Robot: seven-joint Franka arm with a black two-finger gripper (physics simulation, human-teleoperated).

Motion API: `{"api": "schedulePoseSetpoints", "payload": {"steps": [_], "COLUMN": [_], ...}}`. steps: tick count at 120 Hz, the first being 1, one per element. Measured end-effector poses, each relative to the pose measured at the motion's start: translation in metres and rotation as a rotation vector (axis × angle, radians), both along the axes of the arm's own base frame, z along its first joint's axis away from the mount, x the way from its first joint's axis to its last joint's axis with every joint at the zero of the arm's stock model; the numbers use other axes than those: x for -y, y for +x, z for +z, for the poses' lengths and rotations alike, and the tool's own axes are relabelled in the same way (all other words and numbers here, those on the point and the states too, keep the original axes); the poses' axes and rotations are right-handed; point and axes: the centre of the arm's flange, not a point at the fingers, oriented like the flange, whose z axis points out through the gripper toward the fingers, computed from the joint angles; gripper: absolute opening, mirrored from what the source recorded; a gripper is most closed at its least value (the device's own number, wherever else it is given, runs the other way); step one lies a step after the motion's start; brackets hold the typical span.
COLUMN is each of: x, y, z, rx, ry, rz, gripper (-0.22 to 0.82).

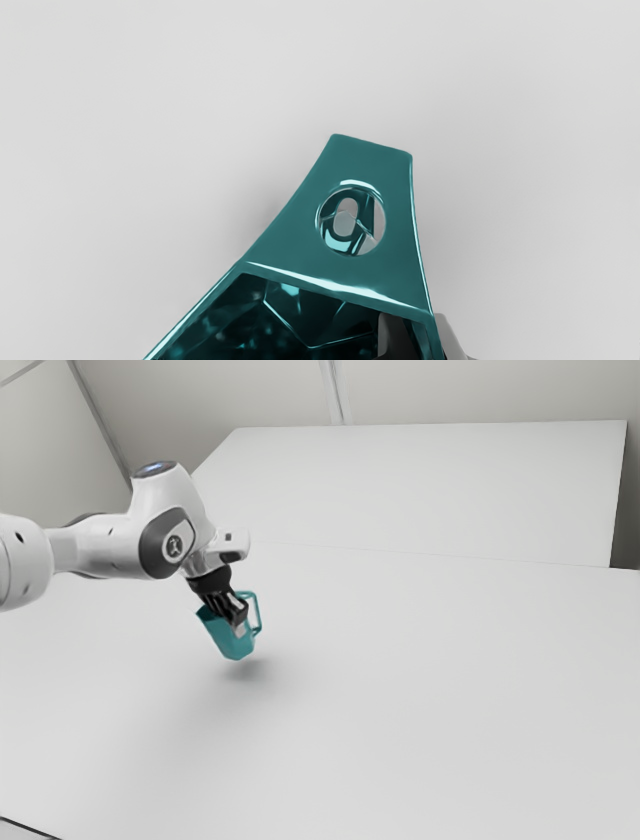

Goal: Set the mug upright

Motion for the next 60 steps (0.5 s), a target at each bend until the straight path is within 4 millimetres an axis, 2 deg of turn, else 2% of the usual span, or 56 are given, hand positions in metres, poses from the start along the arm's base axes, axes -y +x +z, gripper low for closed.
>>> {"api": "schedulePoseSetpoints", "payload": {"steps": [15, 23, 31, 48, 53, 60], "x": [0.020, 0.023, 0.014, -0.026, -0.028, -0.020], "y": [-0.002, -0.001, 0.001, 0.004, 0.004, 0.007], "z": [-0.019, -0.025, -0.031, -0.044, -0.047, -0.053], "rx": [-0.013, -0.016, -0.020, -0.033, -0.035, -0.040], "ry": [0.021, 0.027, 0.031, 0.038, 0.042, 0.049], "rz": [0.010, 0.027, 0.066, 0.181, 0.193, 0.188], "gripper": [-0.17, -0.17, -0.17, -0.17, -0.17, -0.17]}}
